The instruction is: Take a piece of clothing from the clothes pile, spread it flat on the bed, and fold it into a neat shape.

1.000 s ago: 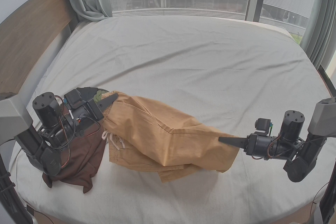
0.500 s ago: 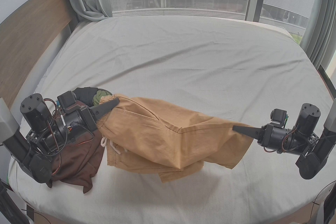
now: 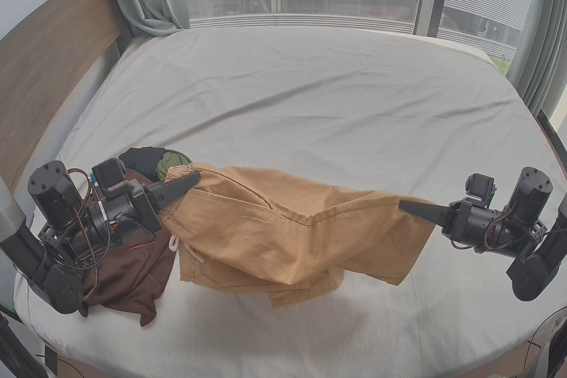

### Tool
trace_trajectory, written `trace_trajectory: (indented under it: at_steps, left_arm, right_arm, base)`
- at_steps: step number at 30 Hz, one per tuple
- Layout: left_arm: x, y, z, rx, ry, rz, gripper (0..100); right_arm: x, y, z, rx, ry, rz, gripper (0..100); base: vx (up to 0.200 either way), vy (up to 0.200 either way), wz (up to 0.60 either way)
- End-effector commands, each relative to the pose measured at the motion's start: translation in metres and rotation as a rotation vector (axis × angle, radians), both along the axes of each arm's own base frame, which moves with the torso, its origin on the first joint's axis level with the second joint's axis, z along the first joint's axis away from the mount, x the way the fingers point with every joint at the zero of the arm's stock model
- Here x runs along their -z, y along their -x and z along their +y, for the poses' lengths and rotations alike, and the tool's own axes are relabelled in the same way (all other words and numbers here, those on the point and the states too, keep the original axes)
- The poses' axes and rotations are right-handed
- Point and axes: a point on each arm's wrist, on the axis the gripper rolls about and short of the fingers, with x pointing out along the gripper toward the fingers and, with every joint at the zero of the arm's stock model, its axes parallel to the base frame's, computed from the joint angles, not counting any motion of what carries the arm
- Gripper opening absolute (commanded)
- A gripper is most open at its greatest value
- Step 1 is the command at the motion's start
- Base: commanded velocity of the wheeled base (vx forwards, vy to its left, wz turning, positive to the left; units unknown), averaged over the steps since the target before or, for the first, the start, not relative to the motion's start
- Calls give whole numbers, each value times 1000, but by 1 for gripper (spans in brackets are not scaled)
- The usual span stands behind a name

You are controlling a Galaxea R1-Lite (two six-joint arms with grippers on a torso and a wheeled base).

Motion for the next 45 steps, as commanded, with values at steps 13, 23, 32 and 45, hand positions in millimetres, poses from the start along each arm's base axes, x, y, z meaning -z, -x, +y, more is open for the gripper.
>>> trace_trajectory:
  at_steps: [13,23,32,45]
  left_arm:
    - [-5,-7,12,-39,-25,-62,0]
    - [-8,-10,14,-54,-18,-74,0]
    - [-10,-10,15,-61,-10,-73,0]
    - [-27,-19,19,-166,88,-75,0]
  right_arm:
    - [-29,1,-15,56,-28,-115,0]
    - [-41,-1,-26,96,-55,-135,0]
    - [-46,-3,-38,134,-65,-143,0]
    - [-43,-5,-45,161,-58,-138,0]
  base:
    - [0,0,0]
    - [0,0,0]
    - [0,0,0]
    - [0,0,0]
